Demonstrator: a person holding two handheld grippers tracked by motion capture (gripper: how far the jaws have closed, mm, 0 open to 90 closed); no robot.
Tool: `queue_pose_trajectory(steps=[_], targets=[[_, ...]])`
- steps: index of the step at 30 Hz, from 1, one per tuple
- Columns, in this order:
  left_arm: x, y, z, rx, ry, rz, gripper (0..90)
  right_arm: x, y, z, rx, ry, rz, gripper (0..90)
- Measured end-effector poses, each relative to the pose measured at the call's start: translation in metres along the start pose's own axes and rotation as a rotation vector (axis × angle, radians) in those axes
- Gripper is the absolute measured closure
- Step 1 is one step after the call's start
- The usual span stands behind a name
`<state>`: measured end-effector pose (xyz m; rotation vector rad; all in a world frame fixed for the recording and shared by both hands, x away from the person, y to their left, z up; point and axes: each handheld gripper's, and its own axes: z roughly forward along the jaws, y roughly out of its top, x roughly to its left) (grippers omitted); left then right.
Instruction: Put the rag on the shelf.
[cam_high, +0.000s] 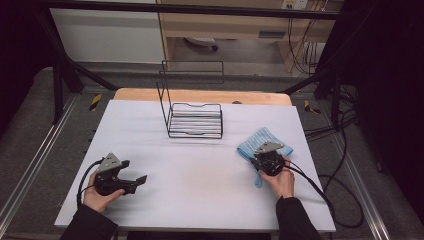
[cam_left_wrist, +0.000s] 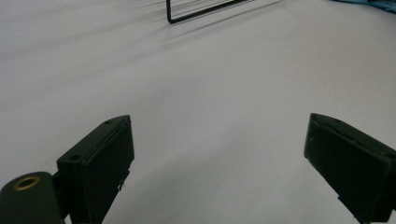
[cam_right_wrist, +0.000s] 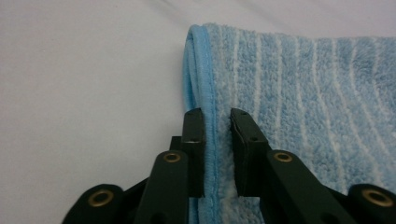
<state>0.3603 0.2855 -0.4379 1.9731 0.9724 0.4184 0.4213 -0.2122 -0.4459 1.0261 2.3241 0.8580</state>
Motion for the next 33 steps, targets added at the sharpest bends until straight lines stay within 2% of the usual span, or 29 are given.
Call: queue_pose_trajectory(steps=[3,6,12,13,14,15,18,19,20,21,22,23,25,30,33], targets=[[0.000,0.000,0.000,0.004,-0.001,0.004,8.5,-0.001,0.001,-0.001,-0.001,-0.002,0.016,82.5],[0.000,0.000,0.000,0.002,-0.002,0.002,8.5,-0.001,0.001,-0.002,0.000,0.000,0.018,81.9],[0.000,0.000,0.000,0.003,-0.003,0.003,8.5,0.005,-0.002,-0.006,-0.017,0.017,0.017,65.8],[0.000,0.000,0.000,0.003,-0.002,0.004,8.5,0.005,-0.002,-0.006,-0.017,0.017,0.017,65.8],[0.000,0.000,0.000,0.003,-0.002,0.003,8.5,0.007,-0.004,-0.007,-0.017,0.011,0.001,59.5],[0.000,0.000,0.000,0.004,-0.002,0.004,8.5,0.008,-0.005,-0.006,-0.017,0.009,0.000,58.2],[0.000,0.000,0.000,0.002,-0.002,0.003,8.5,0.011,-0.007,-0.004,-0.003,-0.025,-0.051,60.4],[0.000,0.000,0.000,0.003,-0.002,0.006,8.5,0.011,-0.007,-0.004,-0.003,-0.025,-0.051,60.4],[0.000,0.000,0.000,0.003,-0.001,0.004,8.5,0.009,-0.007,-0.004,0.003,-0.034,-0.059,66.6],[0.000,0.000,0.000,0.003,-0.001,0.004,8.5,0.009,-0.007,-0.004,0.003,-0.034,-0.059,66.6],[0.000,0.000,0.000,0.002,-0.001,0.004,8.5,0.007,-0.007,-0.003,0.004,-0.036,-0.059,71.2],[-0.001,0.000,-0.001,0.001,-0.001,0.004,8.5,0.007,-0.007,-0.003,0.004,-0.036,-0.059,71.2],[0.000,0.000,-0.001,0.001,-0.002,0.004,8.5,0.006,-0.006,-0.003,0.008,-0.043,-0.066,77.6],[0.000,0.000,0.000,0.001,-0.002,0.006,8.5,0.003,-0.004,-0.005,0.008,-0.030,-0.024,82.0],[0.000,0.000,0.000,0.002,-0.003,0.005,8.6,0.002,-0.002,-0.008,-0.002,-0.028,-0.016,83.2]])
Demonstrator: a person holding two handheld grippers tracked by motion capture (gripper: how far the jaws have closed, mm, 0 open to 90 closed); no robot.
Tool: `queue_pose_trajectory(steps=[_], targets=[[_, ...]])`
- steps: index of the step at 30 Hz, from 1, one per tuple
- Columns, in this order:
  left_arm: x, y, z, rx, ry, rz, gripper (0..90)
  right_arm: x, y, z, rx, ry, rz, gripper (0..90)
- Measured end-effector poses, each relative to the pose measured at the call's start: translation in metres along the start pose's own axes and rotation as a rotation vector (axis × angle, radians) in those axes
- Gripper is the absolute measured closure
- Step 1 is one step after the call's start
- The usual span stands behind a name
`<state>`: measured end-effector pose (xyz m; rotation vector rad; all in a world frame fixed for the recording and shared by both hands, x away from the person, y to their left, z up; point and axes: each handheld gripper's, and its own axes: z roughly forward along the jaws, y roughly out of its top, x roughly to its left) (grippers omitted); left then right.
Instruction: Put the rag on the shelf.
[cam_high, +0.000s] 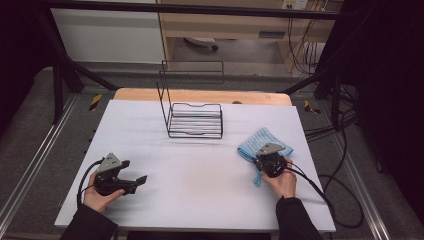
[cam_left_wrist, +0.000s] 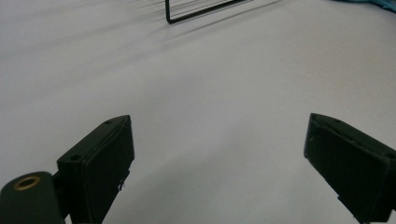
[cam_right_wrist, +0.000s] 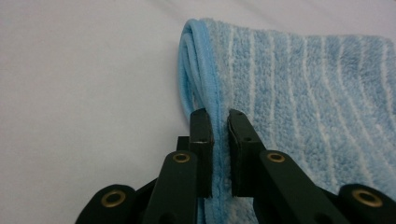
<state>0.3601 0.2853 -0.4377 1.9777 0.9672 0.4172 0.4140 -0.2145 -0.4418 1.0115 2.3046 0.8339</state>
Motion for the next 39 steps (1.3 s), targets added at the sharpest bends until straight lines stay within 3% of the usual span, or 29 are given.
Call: queue_pose_trajectory(steps=[5,7,9,14,28,29,39], targets=[[0.000,0.000,0.000,0.003,0.000,0.001,8.6,0.000,0.004,-0.009,-0.030,0.024,0.024,84.4],[0.000,0.000,0.000,0.003,0.000,0.003,8.6,0.003,0.007,-0.014,-0.058,0.063,0.043,84.5],[0.000,0.000,0.000,0.003,0.000,0.003,8.7,0.005,0.009,-0.015,-0.062,0.073,0.043,84.6],[0.000,0.000,0.000,0.002,0.000,0.002,8.7,0.021,0.016,-0.015,-0.058,0.164,0.033,84.8],[0.000,0.000,0.000,0.004,-0.001,0.002,8.7,0.068,0.030,-0.015,-0.087,0.309,-0.047,84.6],[0.000,0.000,0.000,0.004,-0.001,0.002,8.7,0.075,0.032,-0.014,-0.092,0.341,-0.052,84.6],[0.000,0.000,0.000,0.007,-0.001,0.000,8.8,0.109,0.040,-0.010,-0.094,0.457,-0.093,84.4]])
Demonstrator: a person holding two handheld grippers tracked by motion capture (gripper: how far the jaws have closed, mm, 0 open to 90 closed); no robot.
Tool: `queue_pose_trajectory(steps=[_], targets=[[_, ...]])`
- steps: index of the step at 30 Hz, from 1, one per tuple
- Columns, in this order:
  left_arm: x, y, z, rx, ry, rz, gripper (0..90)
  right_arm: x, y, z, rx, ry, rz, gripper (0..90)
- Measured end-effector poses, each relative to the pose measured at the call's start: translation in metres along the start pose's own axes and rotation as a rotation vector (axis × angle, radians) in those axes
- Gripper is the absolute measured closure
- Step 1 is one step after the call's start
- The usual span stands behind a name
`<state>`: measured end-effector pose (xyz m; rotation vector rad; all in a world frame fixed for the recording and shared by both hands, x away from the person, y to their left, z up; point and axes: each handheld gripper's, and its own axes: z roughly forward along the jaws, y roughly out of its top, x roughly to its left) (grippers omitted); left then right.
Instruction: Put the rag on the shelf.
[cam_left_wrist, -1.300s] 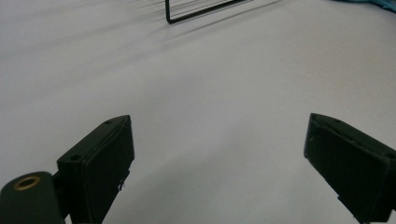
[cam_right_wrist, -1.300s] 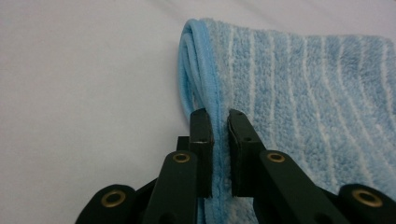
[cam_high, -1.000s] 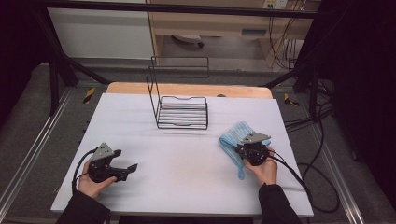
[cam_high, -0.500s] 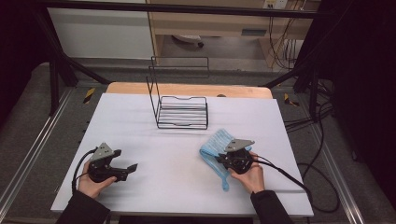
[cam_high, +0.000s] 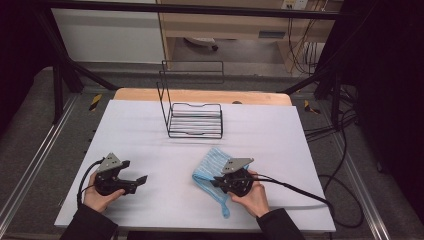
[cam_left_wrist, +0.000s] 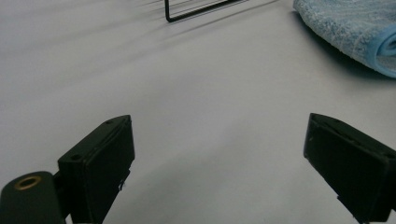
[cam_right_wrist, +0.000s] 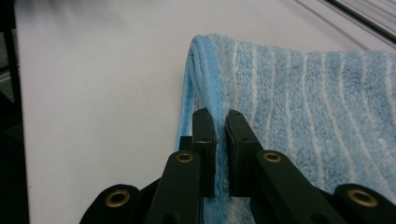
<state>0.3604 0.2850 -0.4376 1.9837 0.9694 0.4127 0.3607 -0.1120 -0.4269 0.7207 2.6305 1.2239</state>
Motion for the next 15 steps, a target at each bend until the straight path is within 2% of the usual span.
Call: queue_pose_trajectory(steps=[3,5,10,13,15], targets=[[0.000,0.000,0.000,0.000,0.000,-0.001,8.8,0.005,0.002,0.003,0.003,0.015,-0.014,84.3],[0.000,0.000,0.000,0.002,-0.001,-0.002,8.9,0.012,0.004,0.008,0.002,0.050,-0.019,84.3],[0.000,0.000,0.000,0.004,-0.001,-0.004,9.0,0.019,0.004,0.016,0.021,0.074,-0.040,83.7],[-0.001,0.000,0.001,0.008,-0.002,-0.005,9.0,0.020,0.002,0.020,0.035,0.076,-0.048,82.4],[-0.002,0.001,0.001,0.011,-0.003,-0.009,9.0,0.020,0.001,0.023,0.049,0.090,-0.035,79.4]])
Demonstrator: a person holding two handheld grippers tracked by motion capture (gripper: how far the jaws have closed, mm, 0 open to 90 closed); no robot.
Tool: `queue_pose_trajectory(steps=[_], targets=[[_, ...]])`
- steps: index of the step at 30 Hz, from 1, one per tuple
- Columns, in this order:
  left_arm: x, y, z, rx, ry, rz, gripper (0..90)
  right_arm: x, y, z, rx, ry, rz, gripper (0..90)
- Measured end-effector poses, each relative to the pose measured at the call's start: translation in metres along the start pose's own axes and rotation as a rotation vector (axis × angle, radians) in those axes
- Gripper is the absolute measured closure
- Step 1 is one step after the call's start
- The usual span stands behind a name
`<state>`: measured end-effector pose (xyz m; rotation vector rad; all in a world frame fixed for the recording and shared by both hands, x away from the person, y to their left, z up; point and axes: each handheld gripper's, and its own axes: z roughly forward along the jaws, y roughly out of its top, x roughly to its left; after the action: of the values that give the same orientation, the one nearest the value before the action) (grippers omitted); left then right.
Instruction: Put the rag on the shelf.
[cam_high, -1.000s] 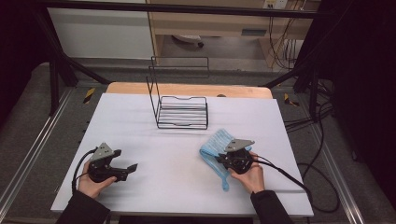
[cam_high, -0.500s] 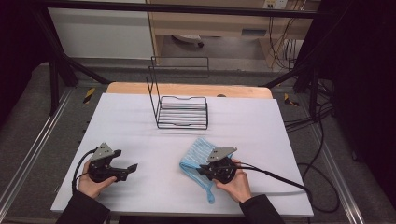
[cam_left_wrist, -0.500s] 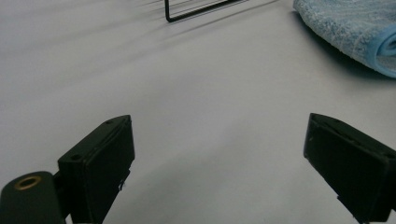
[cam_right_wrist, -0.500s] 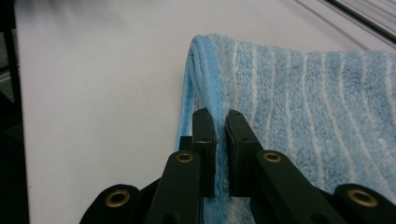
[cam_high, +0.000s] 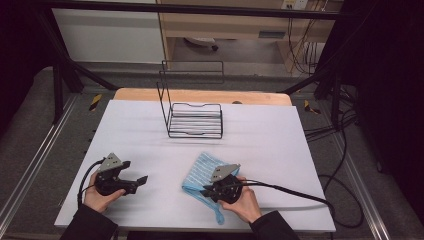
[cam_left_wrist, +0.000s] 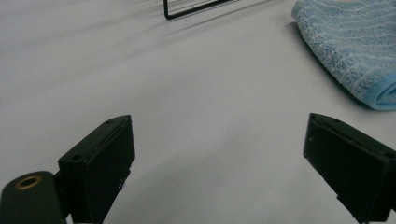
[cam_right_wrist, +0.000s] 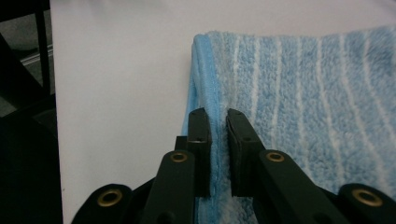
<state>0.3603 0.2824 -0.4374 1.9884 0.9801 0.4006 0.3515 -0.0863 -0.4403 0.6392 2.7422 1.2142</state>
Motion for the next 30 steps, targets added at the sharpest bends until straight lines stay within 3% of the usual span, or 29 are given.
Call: queue_pose_trajectory(steps=[2,3,4,5,7,8,11,15,16,17,23,26,29,30], targets=[[-0.001,0.001,0.000,0.003,-0.005,0.001,9.0,-0.001,0.000,0.000,-0.007,0.015,0.019,71.8],[-0.002,0.001,0.000,0.004,-0.007,-0.001,8.9,-0.001,0.002,-0.002,-0.035,0.016,0.025,63.0],[-0.003,0.002,0.001,0.007,-0.008,-0.001,8.9,-0.001,0.002,-0.002,-0.035,0.016,0.025,63.0],[-0.003,0.002,0.001,0.010,-0.009,0.000,8.7,-0.002,0.004,-0.005,-0.062,0.010,0.034,55.6],[-0.005,0.003,0.001,0.012,-0.012,-0.001,8.5,-0.003,0.005,-0.008,-0.073,-0.008,0.033,52.2],[-0.006,0.004,0.002,0.012,-0.013,0.001,8.2,-0.007,0.006,-0.015,-0.100,-0.037,0.040,46.0],[-0.010,0.007,0.002,0.017,-0.024,0.002,7.3,-0.014,0.005,-0.024,-0.127,-0.077,0.054,41.4],[-0.015,0.012,0.004,0.017,-0.036,-0.003,6.2,-0.035,-0.004,-0.048,-0.165,-0.186,0.132,36.0],[-0.017,0.014,0.005,0.021,-0.038,-0.005,6.3,-0.039,-0.007,-0.051,-0.168,-0.203,0.147,36.3],[-0.018,0.015,0.006,0.021,-0.043,-0.008,6.3,-0.049,-0.016,-0.060,-0.174,-0.245,0.193,37.1],[-0.032,0.028,0.014,0.032,-0.052,-0.012,8.5,-0.072,-0.037,-0.064,-0.143,-0.318,0.304,42.7],[-0.042,0.037,0.020,0.027,-0.061,-0.011,11.1,-0.075,-0.039,-0.060,-0.139,-0.316,0.327,44.7],[-0.055,0.046,0.029,0.042,-0.081,0.005,18.4,-0.077,-0.040,-0.054,-0.139,-0.306,0.338,49.2],[-0.061,0.049,0.033,0.051,-0.089,0.009,22.4,-0.078,-0.041,-0.050,-0.114,-0.306,0.350,52.2]])
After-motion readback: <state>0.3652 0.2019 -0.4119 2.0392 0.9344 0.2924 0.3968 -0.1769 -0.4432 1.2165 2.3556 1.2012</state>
